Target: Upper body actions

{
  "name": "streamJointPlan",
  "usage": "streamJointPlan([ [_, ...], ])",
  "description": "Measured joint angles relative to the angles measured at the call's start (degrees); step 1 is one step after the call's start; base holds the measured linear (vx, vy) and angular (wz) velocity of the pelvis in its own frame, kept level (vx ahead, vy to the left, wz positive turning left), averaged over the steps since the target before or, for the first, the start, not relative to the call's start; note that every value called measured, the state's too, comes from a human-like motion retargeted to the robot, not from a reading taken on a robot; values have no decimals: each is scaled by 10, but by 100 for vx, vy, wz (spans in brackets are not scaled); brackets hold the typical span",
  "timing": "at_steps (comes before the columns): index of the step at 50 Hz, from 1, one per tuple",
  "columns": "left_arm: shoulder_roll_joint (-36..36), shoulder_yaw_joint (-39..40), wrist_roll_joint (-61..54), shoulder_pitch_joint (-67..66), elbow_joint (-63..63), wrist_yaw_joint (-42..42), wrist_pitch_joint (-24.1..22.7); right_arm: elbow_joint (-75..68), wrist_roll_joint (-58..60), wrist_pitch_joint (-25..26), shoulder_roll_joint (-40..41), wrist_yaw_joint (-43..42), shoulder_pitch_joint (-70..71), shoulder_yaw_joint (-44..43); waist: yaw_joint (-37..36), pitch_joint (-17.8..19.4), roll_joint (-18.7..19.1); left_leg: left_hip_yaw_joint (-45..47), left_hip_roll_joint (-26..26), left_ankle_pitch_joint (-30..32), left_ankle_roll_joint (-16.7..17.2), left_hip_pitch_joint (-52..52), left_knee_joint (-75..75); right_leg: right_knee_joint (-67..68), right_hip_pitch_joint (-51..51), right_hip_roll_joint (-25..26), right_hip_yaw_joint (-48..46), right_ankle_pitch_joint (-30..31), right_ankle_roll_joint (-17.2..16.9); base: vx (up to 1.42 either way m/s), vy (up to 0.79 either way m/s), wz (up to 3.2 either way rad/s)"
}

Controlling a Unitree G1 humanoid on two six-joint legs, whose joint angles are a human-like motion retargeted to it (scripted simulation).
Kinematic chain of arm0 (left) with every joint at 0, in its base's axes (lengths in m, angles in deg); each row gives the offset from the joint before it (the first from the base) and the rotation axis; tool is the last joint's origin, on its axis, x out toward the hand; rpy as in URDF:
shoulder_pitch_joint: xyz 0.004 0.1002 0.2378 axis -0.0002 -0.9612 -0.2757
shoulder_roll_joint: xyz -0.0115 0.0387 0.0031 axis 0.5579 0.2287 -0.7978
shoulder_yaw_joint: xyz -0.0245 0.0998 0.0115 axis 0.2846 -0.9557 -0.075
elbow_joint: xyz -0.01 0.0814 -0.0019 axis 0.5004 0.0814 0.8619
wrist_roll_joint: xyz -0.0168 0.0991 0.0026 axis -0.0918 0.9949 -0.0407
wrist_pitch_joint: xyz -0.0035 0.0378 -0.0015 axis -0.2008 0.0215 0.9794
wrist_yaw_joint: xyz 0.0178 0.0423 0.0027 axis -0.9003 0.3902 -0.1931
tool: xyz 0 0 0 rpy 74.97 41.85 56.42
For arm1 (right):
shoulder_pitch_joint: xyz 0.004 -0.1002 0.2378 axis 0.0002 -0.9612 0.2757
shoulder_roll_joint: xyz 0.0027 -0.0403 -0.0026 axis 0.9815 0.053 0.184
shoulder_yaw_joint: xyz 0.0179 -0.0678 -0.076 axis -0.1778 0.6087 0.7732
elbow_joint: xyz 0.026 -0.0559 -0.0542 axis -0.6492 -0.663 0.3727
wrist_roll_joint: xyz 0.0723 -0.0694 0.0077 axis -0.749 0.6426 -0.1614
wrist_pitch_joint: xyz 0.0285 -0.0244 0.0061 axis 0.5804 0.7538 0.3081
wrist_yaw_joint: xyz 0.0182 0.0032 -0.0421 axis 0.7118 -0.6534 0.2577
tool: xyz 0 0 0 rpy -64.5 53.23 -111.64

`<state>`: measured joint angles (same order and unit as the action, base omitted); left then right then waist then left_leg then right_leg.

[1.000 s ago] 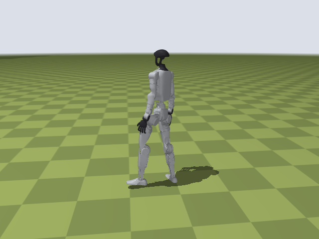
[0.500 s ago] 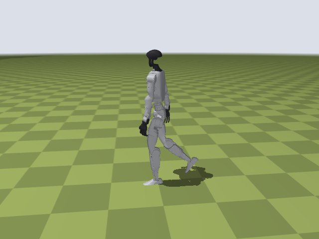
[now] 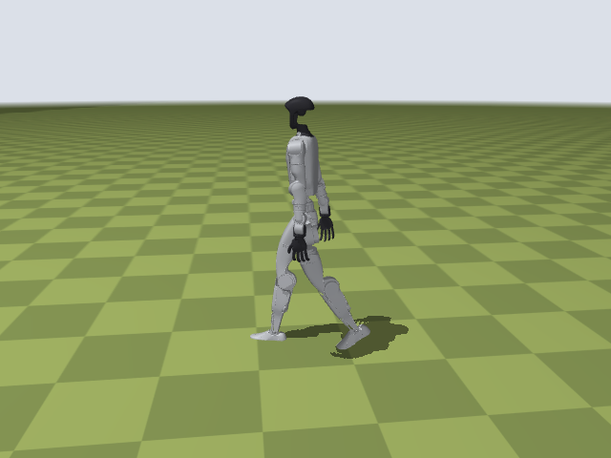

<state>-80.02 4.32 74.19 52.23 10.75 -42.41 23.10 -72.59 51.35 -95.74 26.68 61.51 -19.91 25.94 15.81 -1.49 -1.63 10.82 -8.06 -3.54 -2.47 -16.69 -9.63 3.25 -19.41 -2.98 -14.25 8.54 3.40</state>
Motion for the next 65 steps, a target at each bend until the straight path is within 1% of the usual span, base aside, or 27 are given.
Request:
streamJointPlan([
  [3, -20, 13, -22, -45, -19, 12, -15, -13, -12, 7, -6, 2, -4, -25, -17, -19, -9, 53, 16, 154, -37, 42, -143, 59, 32, -24, 48, -80, -10, 63, -53, -33],
  [5, -24, 7, -38, -56, -25, 7, -30, -12, -35, 3, -5, -2, 8, -29, -53, -1, -36, 133, 42, 215, -84, 78, -289, 79, 73, -43, 80, -120, -14, 58, -66, -70],
  [7, -14, 5, -32, -54, -32, 13, -35, -6, -57, -1, -3, -7, 31, -12, -40, 15, -55, 168, 88, 183, -101, 114, -407, 93, 112, -64, 64, -155, -13, 47, -57, 33],
  [10, -9, 15, 18, -63, -43, 17, -32, 7, -47, -2, -4, -17, 65, 19, -49, 16, -58, 204, 128, 104, -111, 192, -486, 88, 157, -67, 58, -186, -19, 57, -58, 2],
  [13, -3, 14, 34, -80, -41, -12, -44, 30, -9, 0, -4, -16, 94, 47, -70, 5, -48, 222, 159, 70, -77, 287, -479, 65, 193, -52, 53, -201, -22, 56, -53, -9],
  [15, -1, 24, 32, -86, -35, -26, -46, 49, 9, 0, -4, -11, 120, 72, -67, 0, -32, 210, 172, 60, -44, 348, -420, 50, 213, -32, 38, -210, -23, 57, -62, -1],
  [18, -4, 52, 17, -93, -17, -29, -46, 80, 30, -6, -5, -7, 157, 101, -106, 7, -21, 232, 154, 69, -18, 373, -210, 37, 248, -6, 68, -224, -20, 60, -55, -99],
  [21, -3, 84, -1, -94, 10, -22, -53, 113, 43, -10, 0, -1, 189, 111, -136, 16, -2, 193, 143, 68, 20, 384, 0, 28, 294, 25, 95, -241, -21, 70, -49, -107],
  [23, -1, 106, -9, -99, 23, -21, -55, 132, 39, -13, 7, 5, 201, 116, -150, 13, -4, 149, 143, 56, 56, 394, 80, 33, 316, 19, 113, -246, -31, 96, -47, -99],
  [25, 2, 124, -13, -108, 33, -21, -56, 147, 27, -16, 16, 12, 204, 117, -165, 6, -6, 124, 143, 59, 49, 389, 86, 49, 332, 13, 135, -238, -41, 114, -40, -101],
  [27, 7, 133, -18, -112, 47, -23, -48, 159, 19, -18, 24, 19, 191, 105, -173, -13, 2, 109, 136, 109, 22, 393, 42, 71, 339, 10, 146, -202, -54, 95, -24, -53],
  [28, 11, 138, -20, -112, 56, -26, -42, 163, 13, -19, 28, 20, 180, 100, -168, -26, 9, 80, 140, 142, 32, 394, 26, 83, 342, 12, 138, -173, -61, 119, -30, -6],
  [30, 15, 150, -24, -111, 66, -28, -30, 162, 1, -22, 34, 20, 155, 94, -164, -41, 14, 64, 151, 122, 38, 391, -24, 133, 342, 0, 115, -96, -62, 119, -32, -18],
  [33, 17, 152, -45, -96, 62, -23, -22, 136, -16, -23, 35, 14, 131, 91, -170, -19, 17, 66, 148, 51, 21, 326, -46, 309, 306, -39, 79, 22, -58, 94, -33, -35],
  [35, 19, 146, -59, -77, 55, -22, -25, 113, -15, -18, 33, 14, 128, 88, -160, -7, 38, 72, 165, 15, 18, 284, -43, 426, 264, -40, 36, 16, -32, 85, -41, -28],
  [37, 27, 133, -72, -55, 52, -21, -34, 93, -6, -13, 31, 14, 122, 86, -174, -6, 47, 101, 180, -11, 21, 256, -41, 472, 220, -38, 11, -40, 8, 73, -40, -87],
  [39, 37, 121, -76, -28, 49, -22, -37, 78, -1, -13, 29, 12, 114, 80, -147, -2, 52, 90, 175, -24, 22, 236, -30, 485, 182, -26, -33, -72, 15, 70, -42, 32],
  [42, 48, 99, -75, 7, 32, -19, -45, 60, -5, -17, 25, 1, 94, 73, -105, 0, 48, 74, 149, -35, 19, 200, 2, 433, 113, 34, -39, -82, -7, 54, -40, 69],
  [44, 58, 75, -77, 33, 16, -11, -53, 41, -10, -16, 20, -6, 80, 63, -84, -3, 36, 67, 121, -49, 13, 175, 20, 349, 67, 54, -41, -84, -16, 65, -52, 61],
  [49, 78, 27, -77, 99, -10, 5, -64, -13, -30, 6, 10, -9, 56, 36, -39, 10, -8, 44, 41, -91, 1, 91, 43, 55, 15, 47, -41, -70, -3, 56, -52, 63],
  [53, 77, 2, -76, 131, -19, 13, -71, -13, -44, 33, 10, -10, 24, 20, -16, 15, 0, 23, 36, -102, 12, 23, 47, -55, -3, 55, -26, -104, -17, 52, -52, 54],
  [55, 67, 2, -69, 129, -25, 19, -72, -13, -44, 45, 11, -6, 12, 11, -5, -2, 3, 13, 35, -85, 21, 12, 33, -28, -2, 45, -43, -106, 1, 63, -71, 37],
  [57, 51, 6, -60, 113, -28, 18, -76, -13, -39, 53, 14, -6, 2, 1, 2, -29, 10, 6, 37, -37, 33, 7, 14, -6, 1, 39, -57, -73, 33, 62, -67, 31],
  [59, 35, 10, -48, 87, -23, 17, -81, -13, -36, 55, 15, -7, -5, -5, 5, -54, 6, 14, 33, 45, 26, 6, -26, 14, 16, 23, -31, -35, 21, 68, -65, 9],
  [60, 28, 15, -36, 70, -19, 16, -83, -13, -36, 54, 14, -6, -8, -6, 5, -62, 2, 30, 34, 95, 14, 8, -57, 29, 26, 10, -24, -28, 16, 75, -71, -25],
  [63, 22, 5, -11, 38, 15, -4, -78, -13, -34, 38, 15, -5, 2, -8, -24, -63, -21, 96, 61, 197, -55, 62, -259, 61, 75, -13, 28, -79, 10, 67, -73, -59],
  [65, 34, 0, -6, 40, 47, -11, -67, -13, -34, 24, 15, 3, 34, 3, -34, -41, -40, 163, 121, 193, -95, 99, -411, 67, 119, -27, 20, -109, 9, 56, -79, -34],
])
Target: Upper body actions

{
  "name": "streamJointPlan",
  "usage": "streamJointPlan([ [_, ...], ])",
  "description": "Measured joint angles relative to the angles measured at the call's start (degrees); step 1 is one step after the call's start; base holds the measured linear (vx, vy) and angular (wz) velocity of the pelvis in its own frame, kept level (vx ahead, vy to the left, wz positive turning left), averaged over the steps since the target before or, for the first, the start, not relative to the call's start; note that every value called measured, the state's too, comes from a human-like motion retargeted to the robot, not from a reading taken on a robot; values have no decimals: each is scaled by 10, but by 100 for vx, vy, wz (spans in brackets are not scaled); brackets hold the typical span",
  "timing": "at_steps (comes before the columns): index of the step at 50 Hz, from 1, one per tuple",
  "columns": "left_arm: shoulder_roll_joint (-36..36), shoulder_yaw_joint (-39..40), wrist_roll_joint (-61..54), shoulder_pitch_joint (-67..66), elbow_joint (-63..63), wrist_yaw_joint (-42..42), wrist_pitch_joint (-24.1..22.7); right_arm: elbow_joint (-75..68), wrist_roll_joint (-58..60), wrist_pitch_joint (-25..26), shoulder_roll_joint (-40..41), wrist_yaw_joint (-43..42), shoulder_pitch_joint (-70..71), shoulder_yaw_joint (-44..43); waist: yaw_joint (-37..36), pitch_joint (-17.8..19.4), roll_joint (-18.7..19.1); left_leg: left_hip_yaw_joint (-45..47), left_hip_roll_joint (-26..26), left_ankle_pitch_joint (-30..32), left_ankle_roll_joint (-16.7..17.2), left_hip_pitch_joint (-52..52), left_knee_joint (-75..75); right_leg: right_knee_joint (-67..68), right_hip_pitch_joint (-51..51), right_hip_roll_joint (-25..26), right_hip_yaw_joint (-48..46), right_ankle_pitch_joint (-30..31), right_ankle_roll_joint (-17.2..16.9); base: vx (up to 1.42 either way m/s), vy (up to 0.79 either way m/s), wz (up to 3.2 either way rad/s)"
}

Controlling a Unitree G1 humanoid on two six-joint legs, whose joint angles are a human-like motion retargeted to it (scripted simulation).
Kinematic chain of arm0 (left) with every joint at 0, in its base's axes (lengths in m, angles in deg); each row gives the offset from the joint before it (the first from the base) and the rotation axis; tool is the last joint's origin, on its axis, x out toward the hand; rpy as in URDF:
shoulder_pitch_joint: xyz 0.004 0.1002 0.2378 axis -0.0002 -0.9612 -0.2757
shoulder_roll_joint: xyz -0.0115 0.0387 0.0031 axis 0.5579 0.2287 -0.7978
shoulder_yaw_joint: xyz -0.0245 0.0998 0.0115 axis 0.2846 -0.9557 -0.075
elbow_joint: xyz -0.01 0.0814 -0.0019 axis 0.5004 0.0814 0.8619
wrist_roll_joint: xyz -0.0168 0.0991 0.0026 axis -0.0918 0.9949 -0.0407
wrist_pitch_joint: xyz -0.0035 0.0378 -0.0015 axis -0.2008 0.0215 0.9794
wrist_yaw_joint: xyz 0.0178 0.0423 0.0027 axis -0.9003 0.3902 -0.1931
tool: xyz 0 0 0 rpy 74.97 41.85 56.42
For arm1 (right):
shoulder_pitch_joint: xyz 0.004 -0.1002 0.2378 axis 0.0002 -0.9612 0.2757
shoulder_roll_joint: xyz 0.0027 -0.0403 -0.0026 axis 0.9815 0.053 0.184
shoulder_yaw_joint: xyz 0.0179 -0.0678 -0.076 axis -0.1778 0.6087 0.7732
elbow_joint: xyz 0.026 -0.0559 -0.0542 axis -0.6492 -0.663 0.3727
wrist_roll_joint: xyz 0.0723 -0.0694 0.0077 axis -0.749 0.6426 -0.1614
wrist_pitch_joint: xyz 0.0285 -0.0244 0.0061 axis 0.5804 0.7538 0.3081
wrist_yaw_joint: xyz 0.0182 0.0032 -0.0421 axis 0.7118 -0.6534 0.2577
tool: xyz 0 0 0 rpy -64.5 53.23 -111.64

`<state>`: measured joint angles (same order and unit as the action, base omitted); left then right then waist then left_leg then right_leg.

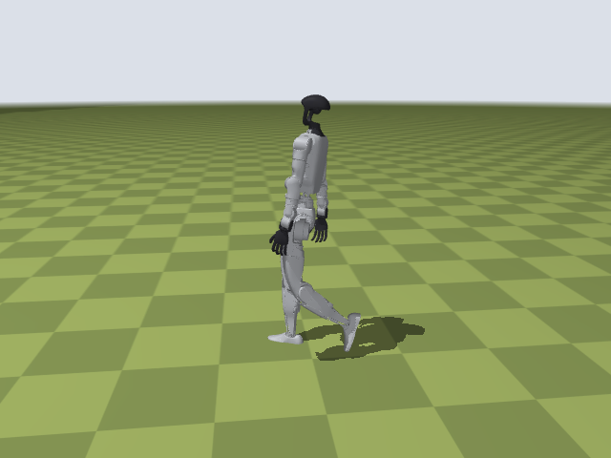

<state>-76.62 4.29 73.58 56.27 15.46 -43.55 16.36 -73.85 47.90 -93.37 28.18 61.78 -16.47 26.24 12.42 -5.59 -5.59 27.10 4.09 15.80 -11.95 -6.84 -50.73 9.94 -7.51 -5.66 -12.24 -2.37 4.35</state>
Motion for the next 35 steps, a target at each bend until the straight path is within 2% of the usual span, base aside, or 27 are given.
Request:
streamJointPlan([
  [2, 2, 14, 5, -6, 13, -2, 14, 30, 10, -5, 1, 5, 25, 27, 4, 16, -9, 16, 32, -73, -23, 43, -78, -5, 37, 0, -2, -20, 1, 33, -52, -24],
  [5, -5, 39, -7, -27, 3, -2, 12, 69, 40, -16, 0, 0, 70, 74, -14, 39, -14, 42, 47, -116, -29, 107, -109, -17, 75, 13, 27, -35, 3, 42, -67, -97],
  [8, -15, 66, -28, -57, -14, -12, 3, 103, 75, -24, -2, 5, 117, 124, -32, 39, -6, 42, 28, -125, 7, 192, -43, -34, 92, 34, 66, -43, 4, 32, -47, -120],
  [10, -19, 85, -40, -80, -9, -25, 2, 127, 94, -30, -2, 15, 144, 149, -49, 31, 6, 36, 9, -122, 44, 241, 81, -45, 105, 55, 97, -52, 7, 61, -63, -133],
  [13, -21, 99, -56, -87, 22, -49, -7, 159, 96, -29, 4, 15, 171, 156, -75, 40, 36, -1, -1, -116, 82, 263, 303, -59, 141, 95, 122, -70, 12, 57, -51, -129],
  [15, -20, 106, -65, -90, 34, -78, -15, 182, 88, -19, 13, 9, 179, 150, -90, 48, 52, -31, 0, -141, 104, 266, 428, -61, 172, 114, 130, -91, 15, 80, -56, -126],
  [17, -21, 115, -66, -99, 33, -99, -21, 198, 74, -10, 23, 11, 174, 146, -111, 47, 50, -52, 11, -151, 153, 271, 488, -42, 191, 112, 154, -118, 15, 77, -44, -132],
  [18, -22, 118, -65, -105, 30, -101, -24, 201, 69, -9, 25, 17, 169, 144, -116, 46, 49, -75, 11, -144, 154, 267, 496, -28, 198, 113, 163, -131, 14, 96, -43, -100],
  [20, -26, 118, -69, -115, 28, -89, -22, 199, 62, -7, 27, 35, 153, 137, -125, 37, 52, -93, 6, -105, 134, 258, 464, 1, 210, 113, 171, -140, 5, 111, -41, -68],
  [22, -24, 114, -76, -115, 34, -69, -9, 183, 65, -6, 25, 42, 130, 128, -114, 17, 56, -106, 7, -57, 124, 257, 438, 27, 217, 109, 156, -107, -13, 99, -35, -3],
  [25, -24, 111, -69, -104, 37, -55, 7, 129, 68, -1, 20, 23, 99, 111, -107, 6, 48, -104, 5, -125, 111, 237, 383, 108, 216, 71, 101, 20, -64, 93, -40, -8],
  [28, -30, 81, -78, -80, 17, -64, -1, 49, 54, 9, 8, -14, 97, 84, -129, 30, 62, -87, 26, -186, 108, 169, 380, 258, 179, 26, 29, 128, -121, 75, -44, -88],
  [30, -31, 66, -83, -62, 4, -60, -5, 14, 47, 19, -2, -24, 99, 74, -149, 29, 75, -48, 49, -217, 113, 142, 380, 352, 129, 13, 18, 116, -109, 61, -41, -155],
  [32, -23, 54, -82, -46, 2, -49, -4, 4, 41, 20, -6, -23, 87, 66, -129, 26, 84, -39, 56, -235, 117, 121, 384, 396, 87, -3, -38, 71, -56, 65, -41, -52],
  [35, -4, 32, -75, -13, 4, -35, 1, 9, 14, -1, -10, -17, 68, 48, -79, 28, 93, -50, 49, -248, 119, 94, 405, 393, 31, -7, -103, 51, -32, 58, -46, 35],
])
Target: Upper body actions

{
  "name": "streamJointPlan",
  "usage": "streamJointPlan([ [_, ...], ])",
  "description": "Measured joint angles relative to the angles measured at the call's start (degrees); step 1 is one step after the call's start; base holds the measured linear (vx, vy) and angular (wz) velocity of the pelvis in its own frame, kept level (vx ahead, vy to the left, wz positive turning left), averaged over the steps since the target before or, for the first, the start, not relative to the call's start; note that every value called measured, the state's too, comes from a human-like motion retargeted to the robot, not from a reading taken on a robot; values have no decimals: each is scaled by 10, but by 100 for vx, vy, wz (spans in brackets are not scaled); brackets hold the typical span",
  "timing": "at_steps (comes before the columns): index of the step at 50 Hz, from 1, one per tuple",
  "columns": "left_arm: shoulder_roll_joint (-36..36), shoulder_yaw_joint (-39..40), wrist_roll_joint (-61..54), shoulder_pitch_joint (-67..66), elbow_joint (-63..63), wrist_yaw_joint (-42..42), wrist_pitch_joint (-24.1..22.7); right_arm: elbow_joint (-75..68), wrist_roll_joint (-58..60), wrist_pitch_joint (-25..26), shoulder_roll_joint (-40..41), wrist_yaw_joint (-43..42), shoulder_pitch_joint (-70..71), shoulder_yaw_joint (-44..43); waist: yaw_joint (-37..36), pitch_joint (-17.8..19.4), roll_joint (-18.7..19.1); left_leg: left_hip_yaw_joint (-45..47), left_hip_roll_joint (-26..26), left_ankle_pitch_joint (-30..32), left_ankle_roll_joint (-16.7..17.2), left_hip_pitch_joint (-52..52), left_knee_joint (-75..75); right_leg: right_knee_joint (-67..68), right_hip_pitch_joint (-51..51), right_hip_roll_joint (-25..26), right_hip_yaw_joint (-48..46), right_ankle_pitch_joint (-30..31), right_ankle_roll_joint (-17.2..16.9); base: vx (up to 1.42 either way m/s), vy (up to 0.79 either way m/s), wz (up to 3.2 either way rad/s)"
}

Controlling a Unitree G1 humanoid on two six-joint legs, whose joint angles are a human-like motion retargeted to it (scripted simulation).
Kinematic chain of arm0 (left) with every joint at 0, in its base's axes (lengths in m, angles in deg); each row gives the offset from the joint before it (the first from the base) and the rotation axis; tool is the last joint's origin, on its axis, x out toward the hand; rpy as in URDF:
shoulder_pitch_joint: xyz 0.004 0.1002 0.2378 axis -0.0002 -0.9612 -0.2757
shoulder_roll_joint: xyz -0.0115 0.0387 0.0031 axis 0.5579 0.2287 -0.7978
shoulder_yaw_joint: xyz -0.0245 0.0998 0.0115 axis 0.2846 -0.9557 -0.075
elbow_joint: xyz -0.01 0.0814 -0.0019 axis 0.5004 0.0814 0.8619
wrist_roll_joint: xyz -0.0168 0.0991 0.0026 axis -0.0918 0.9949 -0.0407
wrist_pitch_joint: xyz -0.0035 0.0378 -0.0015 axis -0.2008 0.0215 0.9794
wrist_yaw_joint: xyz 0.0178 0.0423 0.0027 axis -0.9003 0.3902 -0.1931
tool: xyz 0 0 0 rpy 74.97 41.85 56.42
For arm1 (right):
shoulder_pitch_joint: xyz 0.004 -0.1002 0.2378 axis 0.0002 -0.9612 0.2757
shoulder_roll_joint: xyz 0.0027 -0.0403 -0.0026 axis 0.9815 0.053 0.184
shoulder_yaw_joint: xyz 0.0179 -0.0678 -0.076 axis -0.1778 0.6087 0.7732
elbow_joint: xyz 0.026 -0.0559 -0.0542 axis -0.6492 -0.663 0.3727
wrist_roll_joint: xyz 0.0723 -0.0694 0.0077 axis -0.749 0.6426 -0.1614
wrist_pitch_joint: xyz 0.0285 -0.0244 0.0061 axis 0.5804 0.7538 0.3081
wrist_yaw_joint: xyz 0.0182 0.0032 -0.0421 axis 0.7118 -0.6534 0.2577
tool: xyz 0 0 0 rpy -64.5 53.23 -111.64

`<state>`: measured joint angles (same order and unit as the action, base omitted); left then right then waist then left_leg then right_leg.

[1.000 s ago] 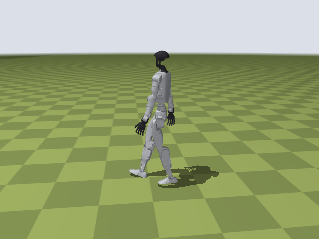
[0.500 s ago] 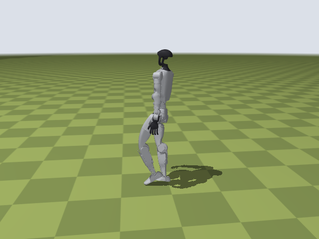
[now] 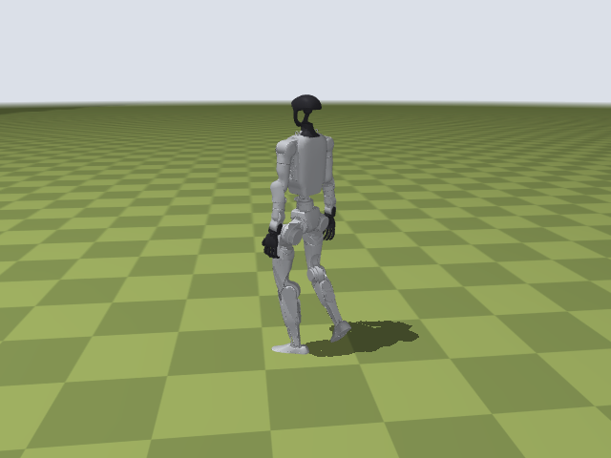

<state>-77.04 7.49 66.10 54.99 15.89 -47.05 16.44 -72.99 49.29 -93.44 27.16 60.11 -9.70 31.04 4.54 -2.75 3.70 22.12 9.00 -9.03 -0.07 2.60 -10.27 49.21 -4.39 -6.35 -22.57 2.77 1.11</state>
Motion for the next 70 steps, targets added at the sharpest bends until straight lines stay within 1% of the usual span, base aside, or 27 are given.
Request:
streamJointPlan([
  [5, 32, -31, 17, 49, -14, 11, 0, 8, -45, -18, -2, -4, -29, -32, 62, -2, -20, -6, -52, -14, 1, -49, 42, -202, -108, 53, 39, 4, -34, 36, -44, 42],
  [8, 47, -41, 18, 79, -30, 24, -4, -7, -62, -14, -6, -5, -34, -47, 96, 7, -44, -19, -92, -22, 3, -92, 56, -379, -142, 44, 77, 11, -17, 38, -53, 59],
  [10, 51, -47, 16, 91, -43, 32, -7, -9, -68, -5, -7, -3, -42, -54, 111, 15, -37, -29, -90, -24, 8, -121, 64, -481, -156, 45, 82, 5, 10, 39, -60, 49],
  [11, 50, -50, 14, 94, -50, 36, -9, -9, -68, 0, -8, -4, -48, -57, 111, 15, -31, -29, -86, -23, 12, -131, 65, -511, -159, 50, 79, -15, -6, 42, -65, 22],
  [13, 47, -52, 13, 96, -66, 45, -13, -9, -68, 9, -10, -5, -58, -62, 110, 10, -31, -32, -87, -17, 21, -151, 59, -512, -162, 43, 51, -35, -19, 40, -60, 9],
  [15, 38, -50, 19, 84, -86, 52, -17, -9, -66, 20, -10, -5, -67, -67, 106, -1, -30, -38, -84, 5, 30, -164, 46, -473, -172, 42, 68, -6, 28, 50, -72, 10],
  [17, 25, -46, 25, 59, -97, 51, -25, -9, -57, 28, -10, -5, -74, -77, 100, -19, -41, -37, -94, 48, 24, -176, 21, -461, -160, 34, 102, 43, 10, 59, -80, -5],
  [19, 12, -33, 38, 29, -96, 41, -27, -9, -51, 28, -9, 0, -77, -84, 101, -31, -54, -29, -94, 113, -10, -175, -34, -430, -139, 12, 113, 35, 1, 59, -69, 12],
  [22, -7, -14, 48, -8, -77, 22, -25, -9, -55, 20, -10, 7, -66, -85, 80, -29, -80, 35, -63, 186, -91, -140, -206, -398, -95, -14, 137, -16, 3, 51, -66, -40],
  [23, -7, -12, 43, -9, -66, 20, -22, -9, -60, 16, -10, 8, -55, -82, 73, -18, -93, 64, -44, 193, -127, -127, -276, -395, -76, -23, 141, -29, 4, 39, -63, -33],
  [25, -5, -4, 38, -7, -44, 23, -14, -9, -68, 8, -10, 11, -30, -68, 68, 0, -107, 72, -18, 170, -147, -85, -388, -395, -40, -29, 135, -51, 9, 40, -66, -3],
  [30, -23, 19, 39, -36, -37, 17, -9, 11, -36, -1, -18, 7, 31, -11, 21, 20, -111, 68, -36, 82, -122, 42, -453, -411, 15, -19, 147, -83, 10, 31, -47, -33],
  [36, -37, 40, 38, -74, -20, 1, -8, 79, 26, -16, -26, 12, 80, 46, -11, 14, -62, 83, -84, 80, -44, 142, -171, -449, 68, 49, 133, -112, 18, 44, -50, -19],
  [38, -38, 47, 37, -80, -8, -2, -4, 101, 31, -22, -26, 13, 89, 54, -17, 17, -38, 142, -79, 97, -15, 142, -48, -460, 98, 84, 118, -130, 23, 49, -44, 9],
  [41, -37, 64, 39, -91, 0, -5, 1, 119, 25, -28, -20, 13, 91, 58, 2, 3, -17, 316, -70, 110, 32, 142, 44, -458, 128, 119, 90, -165, 20, 67, -52, 84],
  [42, -36, 71, 41, -95, 0, -4, 3, 122, 21, -30, -17, 13, 88, 56, 13, -7, -13, 356, -74, 113, 25, 143, 56, -453, 133, 126, 77, -176, 14, 63, -47, 150],
  [43, -37, 77, 43, -98, 0, -3, 5, 123, 17, -30, -13, 12, 82, 51, 27, -21, -17, 358, -88, 104, -34, 148, 56, -447, 134, 122, 57, -184, 5, 64, -48, 140],
  [45, -36, 90, 41, -104, -2, 1, 9, 119, 3, -31, -3, 12, 67, 45, 30, -43, -31, 327, -107, 76, -121, 150, 46, -426, 140, 112, 41, -184, -14, 66, -51, 61],
  [47, -32, 106, 36, -109, -8, 7, 13, 95, -13, -28, 9, 17, 50, 44, 0, -47, -55, 215, -113, 43, -122, 158, 19, -384, 156, 100, 42, -134, -42, 85, -59, -30],
  [50, -26, 108, 21, -97, -19, 13, 18, 37, -31, -17, 21, 23, 36, 28, -23, -44, -63, 183, -87, 17, -98, 130, -11, -281, 163, 60, -53, 12, -110, 71, -54, 59],
  [53, -26, 92, 5, -72, -43, 19, 17, -5, -37, -15, 15, 28, 18, 7, -32, -41, -47, 159, -64, -2, -83, 93, -15, -133, 115, 62, -40, 76, -143, 52, -46, 126],
  [58, -42, 50, 1, -22, -88, 45, 13, -9, -43, -8, 11, 10, -27, -25, -8, -38, -32, 74, -52, -2, -71, 70, -11, -54, 8, 62, -6, 14, -63, 40, -50, 205],
  [63, -52, -10, 14, 19, -143, 64, -4, -9, -69, -6, 9, -8, -52, -46, 49, -17, -38, -32, -74, 11, -64, 59, -4, -234, -37, 4, 22, -24, -22, 13, -51, 296],
  [65, -52, -26, 26, 32, -160, 63, -9, -9, -74, 1, 9, -10, -61, -46, 58, -6, -57, -81, -98, 15, -59, 52, -3, -334, -40, -16, 84, -26, -14, 17, -63, 279],
  [67, -52, -40, 34, 42, -169, 63, -14, -9, -74, 9, 8, -14, -70, -41, 48, 14, -78, -132, -122, 19, -50, 34, -3, -399, -35, -18, 237, -15, -16, 13, -43, 262],
  [68, -52, -48, 35, 45, -171, 66, -16, -9, -72, 13, 8, -19, -73, -40, 40, 26, -86, -160, -131, 20, -45, 26, -4, -421, -29, -19, 332, -1, -32, 13, -38, 286],
  [70, -50, -59, 36, 47, -170, 73, -17, -9, -59, 23, 8, -30, -80, -39, 45, 46, -99, -237, -154, 24, -31, 19, -18, -461, -9, -38, 439, 37, -107, 12, -41, 322],
])
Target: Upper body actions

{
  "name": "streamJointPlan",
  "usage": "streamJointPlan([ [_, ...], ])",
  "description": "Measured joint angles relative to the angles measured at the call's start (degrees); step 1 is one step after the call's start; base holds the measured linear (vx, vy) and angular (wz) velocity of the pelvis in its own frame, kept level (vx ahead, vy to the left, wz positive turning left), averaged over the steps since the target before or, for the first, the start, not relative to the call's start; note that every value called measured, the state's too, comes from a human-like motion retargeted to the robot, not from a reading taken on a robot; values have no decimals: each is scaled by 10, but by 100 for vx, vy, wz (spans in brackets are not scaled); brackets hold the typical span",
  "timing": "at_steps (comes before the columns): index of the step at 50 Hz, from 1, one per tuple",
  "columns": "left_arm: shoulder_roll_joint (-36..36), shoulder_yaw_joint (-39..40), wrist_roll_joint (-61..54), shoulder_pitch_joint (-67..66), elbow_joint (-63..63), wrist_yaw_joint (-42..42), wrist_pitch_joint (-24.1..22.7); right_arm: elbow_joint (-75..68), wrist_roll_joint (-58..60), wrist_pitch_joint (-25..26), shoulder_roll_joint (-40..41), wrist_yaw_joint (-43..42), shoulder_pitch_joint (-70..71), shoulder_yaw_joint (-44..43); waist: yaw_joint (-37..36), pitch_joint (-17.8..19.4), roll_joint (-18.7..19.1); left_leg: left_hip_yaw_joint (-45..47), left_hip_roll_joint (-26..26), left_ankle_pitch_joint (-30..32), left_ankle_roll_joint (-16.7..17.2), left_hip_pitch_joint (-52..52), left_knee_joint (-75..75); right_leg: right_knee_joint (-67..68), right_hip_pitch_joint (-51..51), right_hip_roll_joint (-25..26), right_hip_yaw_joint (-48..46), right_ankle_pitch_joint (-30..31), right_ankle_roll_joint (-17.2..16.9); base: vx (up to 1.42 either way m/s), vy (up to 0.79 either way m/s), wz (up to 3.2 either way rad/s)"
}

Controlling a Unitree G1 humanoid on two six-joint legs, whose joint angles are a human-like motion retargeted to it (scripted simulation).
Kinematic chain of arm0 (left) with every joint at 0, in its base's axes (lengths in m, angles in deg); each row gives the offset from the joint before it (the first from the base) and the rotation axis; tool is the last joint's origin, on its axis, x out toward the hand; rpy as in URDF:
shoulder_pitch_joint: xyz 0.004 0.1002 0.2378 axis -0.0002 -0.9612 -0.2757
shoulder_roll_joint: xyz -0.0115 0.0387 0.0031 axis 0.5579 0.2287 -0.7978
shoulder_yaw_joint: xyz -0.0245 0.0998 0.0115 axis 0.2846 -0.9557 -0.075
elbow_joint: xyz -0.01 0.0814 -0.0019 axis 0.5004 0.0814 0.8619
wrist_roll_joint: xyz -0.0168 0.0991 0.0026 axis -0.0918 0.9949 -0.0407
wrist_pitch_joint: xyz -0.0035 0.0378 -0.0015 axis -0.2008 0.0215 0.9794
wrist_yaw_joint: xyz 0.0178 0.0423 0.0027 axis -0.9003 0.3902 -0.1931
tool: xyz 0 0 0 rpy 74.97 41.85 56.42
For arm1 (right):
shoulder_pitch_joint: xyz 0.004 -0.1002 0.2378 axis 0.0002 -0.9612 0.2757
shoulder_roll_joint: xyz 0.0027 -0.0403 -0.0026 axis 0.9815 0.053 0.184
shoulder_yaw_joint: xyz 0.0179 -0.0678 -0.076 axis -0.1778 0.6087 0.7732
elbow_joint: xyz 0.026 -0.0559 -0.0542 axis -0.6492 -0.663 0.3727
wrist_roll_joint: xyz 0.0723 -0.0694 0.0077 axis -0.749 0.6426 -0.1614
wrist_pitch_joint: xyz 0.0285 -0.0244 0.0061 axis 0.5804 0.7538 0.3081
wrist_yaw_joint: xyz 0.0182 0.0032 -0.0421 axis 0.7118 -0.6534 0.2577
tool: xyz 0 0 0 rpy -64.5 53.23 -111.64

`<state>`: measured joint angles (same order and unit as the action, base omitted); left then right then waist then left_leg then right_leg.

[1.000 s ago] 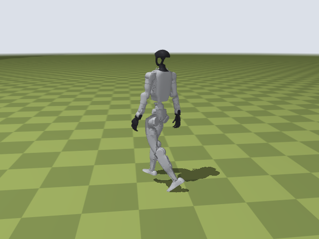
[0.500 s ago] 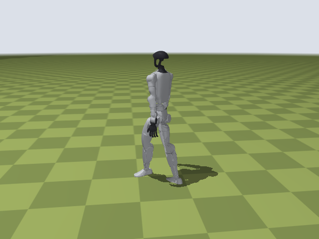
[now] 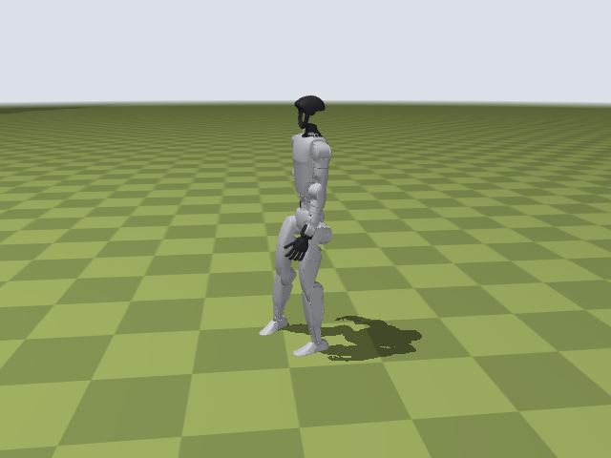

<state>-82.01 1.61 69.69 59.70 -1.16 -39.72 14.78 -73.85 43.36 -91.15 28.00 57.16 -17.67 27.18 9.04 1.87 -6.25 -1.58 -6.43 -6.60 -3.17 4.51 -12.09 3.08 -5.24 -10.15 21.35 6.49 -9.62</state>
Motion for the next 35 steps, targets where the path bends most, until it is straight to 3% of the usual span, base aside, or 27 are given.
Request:
streamJointPlan([
  [2, 8, 2, 2, -4, 9, 2, 3, 0, 20, 15, 1, -1, -1, 5, -15, -4, -2, -46, -2, 0, 18, 13, -13, -2, 7, -16, -54, -23, -45, 5, -61, 228],
  [3, 11, 6, 4, -8, 18, 0, 7, 0, 38, 26, -1, 5, 1, 8, -43, -18, 6, -63, 3, 6, 25, 27, -7, 16, 3, -4, -68, -73, -19, -2, -47, 168],
  [5, 20, 11, 2, -19, 39, -12, 19, 0, 70, 39, -5, 21, 7, 12, -84, -34, 5, -93, 3, 20, 39, 45, 0, 20, 1, 4, -157, -97, 29, -7, -31, 173],
  [7, 32, 18, -11, -15, 69, -27, 39, 14, 97, 43, -10, 40, 25, 10, -102, -20, 14, -127, 12, 52, 51, 50, 17, 28, 10, 5, -198, -102, 31, -34, -33, 210],
  [10, 38, 63, -39, -9, 123, -70, 49, 71, 117, 38, -31, 56, 45, 19, -122, -5, 32, -70, 51, 123, 84, 66, 47, 17, 25, 23, -258, -104, 53, -44, -7, 222],
  [15, 49, 109, -83, -50, 164, -60, 56, 135, 151, 21, -77, 12, 50, 24, -60, -21, 47, 266, 94, 84, 41, 71, 43, -18, 59, 25, -398, -105, 76, -21, 5, 299],
  [18, 55, 114, -43, -70, 166, -57, 64, 127, 122, 6, -82, -44, 43, -6, -53, -31, 49, 289, 85, 61, 32, 71, 12, -46, 80, 35, -490, -104, 87, -19, 15, 275],
  [22, 63, 108, -12, -91, 161, -52, 65, 73, 39, 5, -76, -42, 40, -41, -91, -29, 31, 298, 78, 27, 34, 41, -27, -49, 93, 31, -575, -113, 93, -12, 6, 188],
  [27, 51, 129, -29, -115, 176, -58, 73, 51, 5, 34, -41, 0, 42, -59, -115, -38, 14, 458, 87, -22, 5, -47, -18, -44, 92, 25, -665, -127, 93, -6, 10, 160],
  [29, 45, 147, -48, -125, 190, -61, 76, 61, 13, 31, -21, 15, 42, -43, -106, -47, 13, 481, 81, -24, 0, -72, -12, -45, 93, 28, -702, -131, 90, 6, 14, 164],
  [30, 42, 157, -58, -130, 197, -60, 78, 69, 20, 28, -11, 22, 41, -33, -99, -52, 14, 479, 77, -20, 1, -79, -10, -47, 95, 31, -722, -132, 88, 9, 16, 164],
  [33, 31, 175, -79, -140, 205, -62, 87, 99, 45, 15, 18, 41, 39, -3, -96, -63, 31, 450, 67, -7, 47, -94, 30, -51, 92, 59, -749, -135, 88, 7, 17, 129],
  [35, 25, 177, -85, -141, 206, -65, 88, 119, 61, 7, 30, 52, 41, 21, -109, -64, 41, 434, 60, -11, 51, -98, 80, -52, 89, 74, -757, -136, 89, 5, 22, 79],
])
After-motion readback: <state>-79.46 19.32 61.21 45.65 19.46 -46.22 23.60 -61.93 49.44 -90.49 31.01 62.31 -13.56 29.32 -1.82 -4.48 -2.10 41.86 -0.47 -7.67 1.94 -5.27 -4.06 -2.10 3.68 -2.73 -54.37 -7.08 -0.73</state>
